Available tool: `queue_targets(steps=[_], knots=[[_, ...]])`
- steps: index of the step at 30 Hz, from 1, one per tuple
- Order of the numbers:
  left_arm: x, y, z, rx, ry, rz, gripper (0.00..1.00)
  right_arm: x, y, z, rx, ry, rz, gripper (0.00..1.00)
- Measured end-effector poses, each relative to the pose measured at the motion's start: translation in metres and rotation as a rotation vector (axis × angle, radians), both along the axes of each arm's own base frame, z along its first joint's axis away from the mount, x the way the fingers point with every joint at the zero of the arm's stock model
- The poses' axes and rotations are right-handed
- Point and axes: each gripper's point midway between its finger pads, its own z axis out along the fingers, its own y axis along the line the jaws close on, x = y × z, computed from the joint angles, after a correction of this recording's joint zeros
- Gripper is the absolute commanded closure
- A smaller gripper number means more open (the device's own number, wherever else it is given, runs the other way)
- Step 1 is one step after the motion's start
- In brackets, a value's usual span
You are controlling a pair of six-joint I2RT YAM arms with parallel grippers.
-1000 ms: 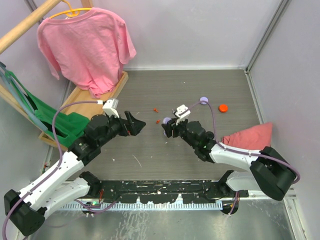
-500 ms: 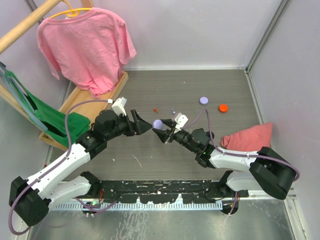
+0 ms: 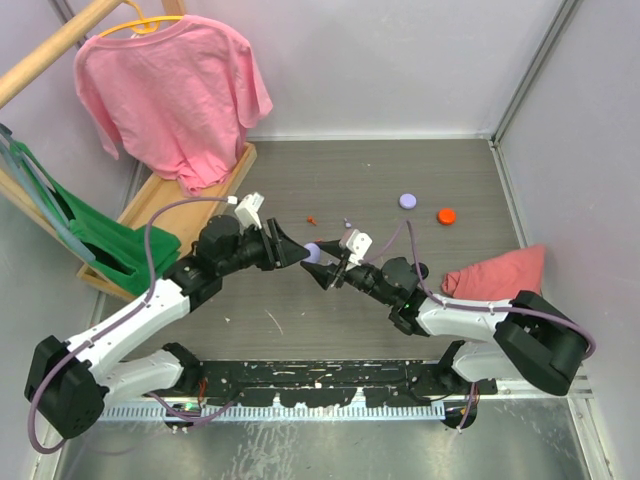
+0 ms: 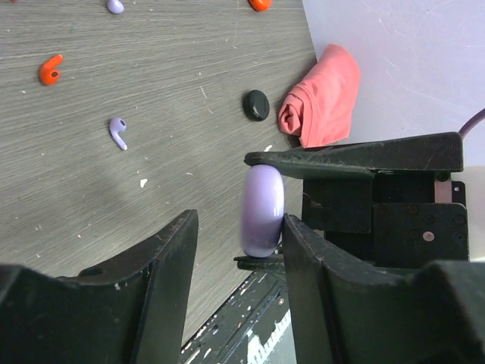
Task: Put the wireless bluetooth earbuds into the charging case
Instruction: Pick up the charging case at the center of the board.
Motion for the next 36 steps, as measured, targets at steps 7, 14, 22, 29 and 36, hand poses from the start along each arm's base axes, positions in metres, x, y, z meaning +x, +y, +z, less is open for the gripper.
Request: queue_targets(steps=[7, 14, 22, 29, 36], knots=[[0.001, -0.009, 0.003, -0.025, 0.016, -0.03, 0.68, -0.002, 0.003, -0.002, -0.005, -0.005, 0.02, 0.55], [-0.001, -0.013, 0.007, -0.053, 0.018, -0.052, 0.89, -0.003, 0.004, 0.001, 0.003, -0.013, 0.025, 0.49], [-0.003, -0.013, 0.008, -0.023, -0.012, -0.083, 1.0, -0.007, 0.004, 0.001, 0.0, -0.023, 0.047, 0.3], [-0.007, -0.005, 0.025, 0.057, -0.153, -0.142, 1.0, -0.02, -0.001, 0.011, -0.009, -0.031, 0.112, 0.22], [-0.017, -0.003, 0.04, 0.117, -0.32, -0.257, 1.0, -0.019, -0.025, 0.027, 0.036, 0.01, 0.192, 0.25]])
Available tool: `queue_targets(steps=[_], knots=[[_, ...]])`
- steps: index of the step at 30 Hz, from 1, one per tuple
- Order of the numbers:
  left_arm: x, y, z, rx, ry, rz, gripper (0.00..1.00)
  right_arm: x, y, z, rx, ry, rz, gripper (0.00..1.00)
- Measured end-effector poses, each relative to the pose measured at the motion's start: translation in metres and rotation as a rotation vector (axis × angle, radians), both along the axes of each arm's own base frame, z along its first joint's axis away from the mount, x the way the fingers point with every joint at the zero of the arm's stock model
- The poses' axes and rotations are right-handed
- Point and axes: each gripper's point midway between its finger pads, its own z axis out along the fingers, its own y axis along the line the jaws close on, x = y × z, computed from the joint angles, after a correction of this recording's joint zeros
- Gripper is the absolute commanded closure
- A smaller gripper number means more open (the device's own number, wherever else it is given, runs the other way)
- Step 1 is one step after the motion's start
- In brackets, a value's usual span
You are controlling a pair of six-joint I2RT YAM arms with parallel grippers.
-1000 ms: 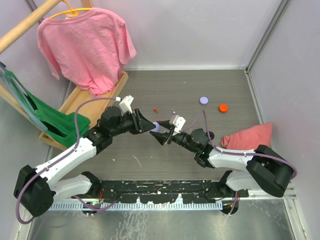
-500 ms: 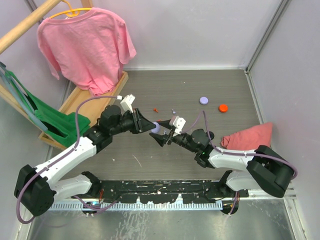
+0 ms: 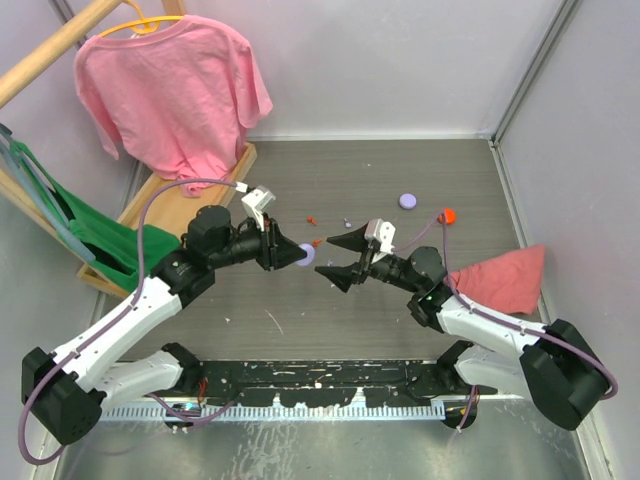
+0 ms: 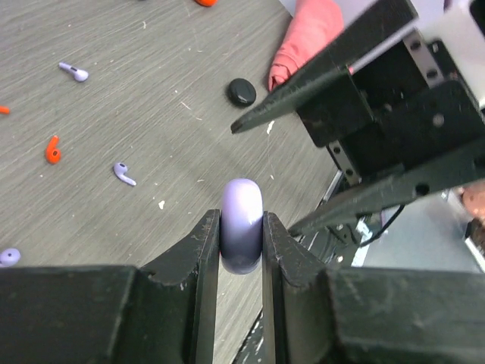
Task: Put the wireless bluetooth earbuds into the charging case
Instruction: Pick up the charging case at the center of the board.
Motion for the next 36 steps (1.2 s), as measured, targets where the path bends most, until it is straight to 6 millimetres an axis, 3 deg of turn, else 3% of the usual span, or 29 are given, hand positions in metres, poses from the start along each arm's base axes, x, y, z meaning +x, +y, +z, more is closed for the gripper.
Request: queue_targets(steps=[3, 10, 21, 29, 36], knots=[[-0.006, -0.001, 0.001, 0.016, -0.051, -0.06, 1.0, -0.005, -0.005, 0.001, 0.005, 0.032, 0.055, 0.26], [-0.021, -0.007, 0.004, 0.023, -0.144, -0.201, 1.0, -0.03, 0.004, 0.008, 0.011, 0.076, 0.222, 0.32], [-0.041, -0.013, 0.026, -0.037, -0.271, -0.346, 1.0, -0.038, 0.016, 0.0, 0.017, 0.195, 0.335, 0.47], [-0.045, -0.015, 0.028, -0.042, -0.297, -0.378, 1.0, -0.046, 0.019, 0.012, 0.048, 0.209, 0.397, 0.51], [-0.048, -0.016, 0.029, -0.046, -0.305, -0.393, 1.0, -0.049, 0.019, 0.017, 0.06, 0.215, 0.42, 0.73]])
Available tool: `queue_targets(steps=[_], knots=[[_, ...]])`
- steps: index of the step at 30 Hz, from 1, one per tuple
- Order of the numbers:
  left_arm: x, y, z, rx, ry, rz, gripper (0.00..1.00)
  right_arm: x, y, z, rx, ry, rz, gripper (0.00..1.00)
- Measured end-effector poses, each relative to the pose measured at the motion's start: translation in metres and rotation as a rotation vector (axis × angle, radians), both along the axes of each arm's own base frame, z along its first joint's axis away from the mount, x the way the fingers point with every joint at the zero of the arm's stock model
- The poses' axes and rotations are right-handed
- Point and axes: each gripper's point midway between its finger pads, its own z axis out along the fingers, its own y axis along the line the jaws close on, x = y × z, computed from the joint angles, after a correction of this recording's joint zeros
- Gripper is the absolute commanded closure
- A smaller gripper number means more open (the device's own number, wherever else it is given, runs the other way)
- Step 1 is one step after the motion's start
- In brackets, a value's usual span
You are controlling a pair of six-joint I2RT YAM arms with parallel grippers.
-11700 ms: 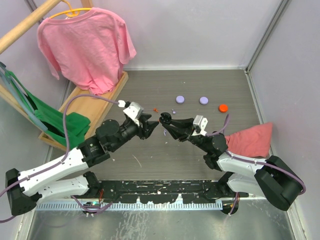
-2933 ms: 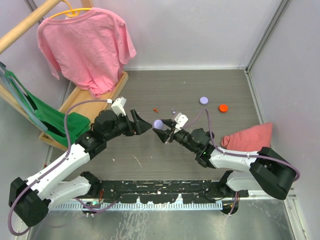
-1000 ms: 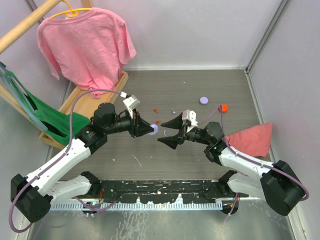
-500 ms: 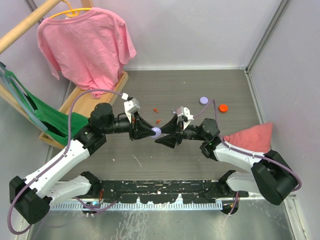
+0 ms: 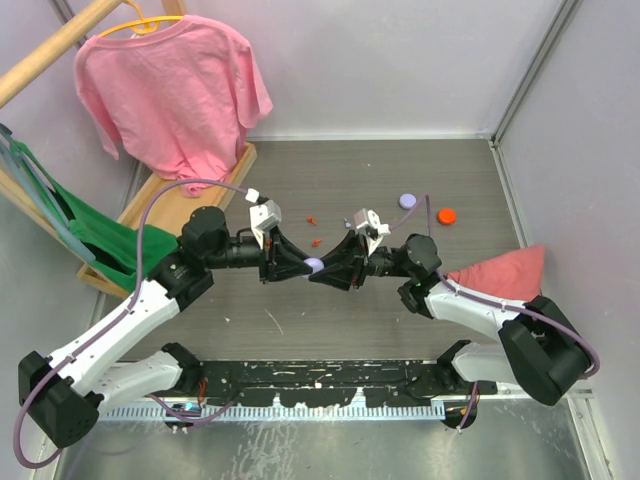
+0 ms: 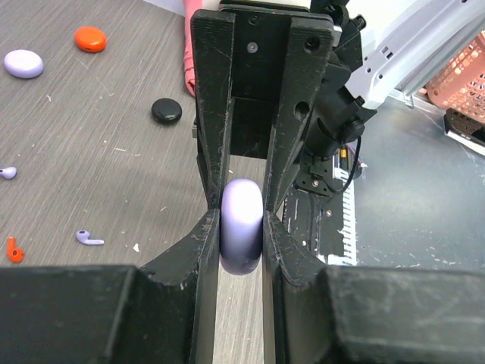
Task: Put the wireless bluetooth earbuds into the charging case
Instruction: Pick up the charging case at the center of the board, then open the charging case.
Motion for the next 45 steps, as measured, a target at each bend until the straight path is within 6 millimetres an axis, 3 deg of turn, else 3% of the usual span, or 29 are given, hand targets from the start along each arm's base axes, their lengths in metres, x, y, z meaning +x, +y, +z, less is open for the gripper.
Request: queue_targets(steps=[7, 14, 21, 45], knots=[[-0.001, 0.001, -0.001, 0.003, -0.015, -0.006, 0.91, 0.0, 0.001, -0.002, -0.005, 0.026, 0.016, 0.96], [-0.005, 0.006, 0.0, -0.007, -0.033, 0.02, 0.55, -0.002, 0.002, -0.001, -0.002, 0.023, 0.024, 0.99], [-0.004, 0.014, -0.005, -0.015, -0.029, 0.082, 0.39, 0.001, 0.002, -0.002, -0.005, 0.033, 0.009, 0.99], [0.019, 0.015, -0.017, -0.011, 0.117, 0.248, 0.43, 0.007, -0.001, -0.002, -0.003, 0.042, -0.035, 0.99]])
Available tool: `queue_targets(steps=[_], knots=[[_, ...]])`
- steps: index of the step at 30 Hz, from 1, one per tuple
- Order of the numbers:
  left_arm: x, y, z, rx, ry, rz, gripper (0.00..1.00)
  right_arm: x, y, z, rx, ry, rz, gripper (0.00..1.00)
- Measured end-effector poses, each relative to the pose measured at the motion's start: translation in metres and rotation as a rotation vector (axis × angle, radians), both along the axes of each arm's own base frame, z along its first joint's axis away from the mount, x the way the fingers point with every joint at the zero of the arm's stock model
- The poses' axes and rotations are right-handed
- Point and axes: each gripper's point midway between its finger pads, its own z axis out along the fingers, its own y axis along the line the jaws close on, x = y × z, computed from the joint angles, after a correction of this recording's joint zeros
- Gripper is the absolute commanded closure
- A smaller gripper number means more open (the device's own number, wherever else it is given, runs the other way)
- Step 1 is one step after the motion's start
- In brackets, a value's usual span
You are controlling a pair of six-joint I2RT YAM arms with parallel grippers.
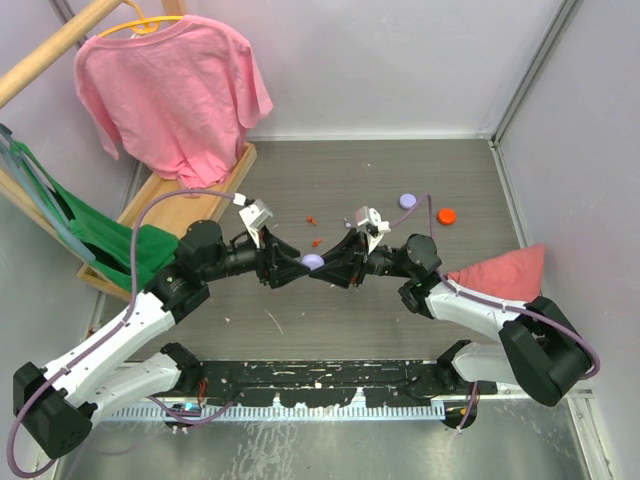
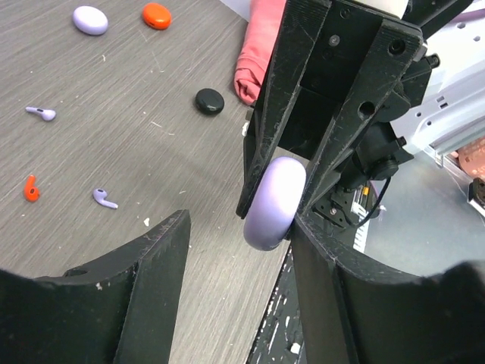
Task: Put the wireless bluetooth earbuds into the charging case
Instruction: Open the charging case, then pick up the earbud from the center of the board.
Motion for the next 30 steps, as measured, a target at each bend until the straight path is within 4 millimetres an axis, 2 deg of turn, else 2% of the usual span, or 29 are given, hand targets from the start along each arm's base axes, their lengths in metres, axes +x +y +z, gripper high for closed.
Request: queue_targets(steps=[11, 16, 24, 27, 30], knots=[[0.005, 0.004, 0.009, 0.001, 0.054, 0.058, 0.38, 0.0, -0.001, 0.002, 0.006, -0.017, -0.003, 0.99], [0.013, 0.007, 0.013, -0.004, 0.056, 0.108, 0.35, -0.007, -0.002, -0.002, -0.006, -0.02, 0.029, 0.99], [0.019, 0.011, 0.016, 0.002, 0.057, 0.153, 0.25, -0.008, -0.002, -0.007, -0.02, -0.032, 0.034, 0.99], [0.022, 0.014, 0.015, 0.014, 0.063, 0.181, 0.17, -0.004, -0.003, -0.01, -0.032, -0.049, 0.004, 0.99], [0.026, 0.023, 0.008, 0.046, 0.082, 0.242, 0.14, 0.003, -0.005, -0.014, -0.051, -0.063, -0.047, 0.99]])
